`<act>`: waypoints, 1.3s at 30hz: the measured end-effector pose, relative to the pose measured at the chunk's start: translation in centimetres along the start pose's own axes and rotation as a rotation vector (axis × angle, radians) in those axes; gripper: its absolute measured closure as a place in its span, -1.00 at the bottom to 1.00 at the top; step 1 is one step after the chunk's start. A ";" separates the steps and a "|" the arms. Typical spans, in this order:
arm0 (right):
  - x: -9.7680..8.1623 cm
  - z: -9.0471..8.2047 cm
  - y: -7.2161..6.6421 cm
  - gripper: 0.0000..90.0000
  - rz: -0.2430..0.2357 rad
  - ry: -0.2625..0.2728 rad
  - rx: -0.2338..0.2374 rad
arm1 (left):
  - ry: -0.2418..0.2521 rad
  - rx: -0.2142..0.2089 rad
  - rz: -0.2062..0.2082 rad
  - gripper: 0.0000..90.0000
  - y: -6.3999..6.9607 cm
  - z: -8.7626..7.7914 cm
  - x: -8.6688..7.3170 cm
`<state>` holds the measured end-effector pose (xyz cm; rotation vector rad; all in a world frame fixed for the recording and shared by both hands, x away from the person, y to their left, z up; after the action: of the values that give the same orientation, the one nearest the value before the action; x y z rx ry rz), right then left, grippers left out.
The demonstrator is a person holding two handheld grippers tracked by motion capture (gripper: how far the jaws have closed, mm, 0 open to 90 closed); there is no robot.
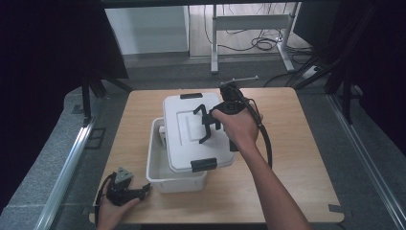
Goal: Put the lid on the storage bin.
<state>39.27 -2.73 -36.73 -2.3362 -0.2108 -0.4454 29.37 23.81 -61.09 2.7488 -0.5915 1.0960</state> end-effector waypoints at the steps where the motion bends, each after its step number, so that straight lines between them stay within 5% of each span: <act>1: 0.0 0.2 -0.1 0.89 0.000 -0.002 -0.002 | 0.000 -0.001 0.001 -0.71 0.0 0.0 0.0; 21: -0.8 2.6 -2.5 0.89 0.003 -0.048 0.007 | 0.000 -0.003 0.003 -0.71 0.0 0.0 0.0; 39: -1.6 5.4 -2.6 0.89 0.049 -0.084 -0.021 | 0.001 -0.005 0.005 -0.71 0.0 0.0 0.0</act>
<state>38.46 2.86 -39.33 -2.3777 -0.1893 -0.3278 29.37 23.85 -61.09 2.7441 -0.6006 1.0958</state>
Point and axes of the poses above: each handheld gripper's, and its own axes: z roughly forward along the jaws, x roughly out of its top, y roughly to its right, the point moved 9 cm from there along z, roughly forward along the jaws, and after that the axes turned 5 degrees about x, right-handed, at the moved point
